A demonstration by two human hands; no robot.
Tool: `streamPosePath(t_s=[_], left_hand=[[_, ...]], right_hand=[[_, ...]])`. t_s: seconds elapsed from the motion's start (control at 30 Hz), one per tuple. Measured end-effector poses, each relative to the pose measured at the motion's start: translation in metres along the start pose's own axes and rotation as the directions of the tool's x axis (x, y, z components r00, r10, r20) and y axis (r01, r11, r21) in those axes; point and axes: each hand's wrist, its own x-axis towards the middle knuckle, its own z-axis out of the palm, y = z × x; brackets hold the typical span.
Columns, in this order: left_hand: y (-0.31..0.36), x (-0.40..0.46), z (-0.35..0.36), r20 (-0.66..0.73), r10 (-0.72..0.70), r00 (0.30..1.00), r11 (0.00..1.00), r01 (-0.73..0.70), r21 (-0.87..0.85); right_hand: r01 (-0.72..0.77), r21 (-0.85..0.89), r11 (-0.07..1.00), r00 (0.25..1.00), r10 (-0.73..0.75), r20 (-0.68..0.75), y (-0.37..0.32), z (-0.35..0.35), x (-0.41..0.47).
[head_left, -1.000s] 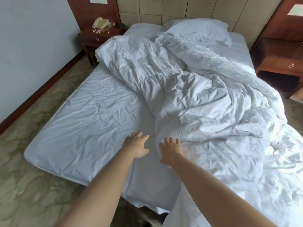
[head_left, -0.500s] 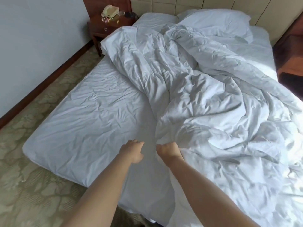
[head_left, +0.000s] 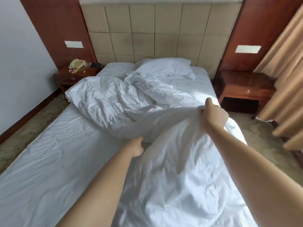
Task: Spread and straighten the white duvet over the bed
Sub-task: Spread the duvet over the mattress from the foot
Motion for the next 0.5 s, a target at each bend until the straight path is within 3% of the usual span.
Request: streamPosePath(t_s=[0.13,0.23,0.3,0.37,0.5], left_hand=[[0.068,0.006,0.033,0.288,0.076,0.955,0.987,-0.032,-0.156],[0.090,0.007,0.069,0.491,0.097,0.866,0.995,-0.084,-0.050],[0.085,0.016,0.082,0.563,-0.026,0.826,0.999,0.009,0.032],[0.071,0.032,0.084,0.485,-0.136,0.864,0.990,0.109,0.084],[0.050,0.063,0.083,0.119,-0.190,0.974,0.981,0.193,-0.014]], right_hand=[[-0.108,-0.220,0.970,0.968,0.153,0.198,0.080,0.037,-0.016],[-0.053,-0.270,0.961,0.900,0.163,0.404,0.093,0.081,-0.044],[0.019,-0.261,0.965,0.886,0.105,0.452,0.096,0.102,-0.056],[0.025,-0.246,0.969,0.890,0.090,0.447,0.101,0.113,-0.057],[-0.030,-0.255,0.967,0.883,0.145,0.446,0.107,0.123,-0.052]])
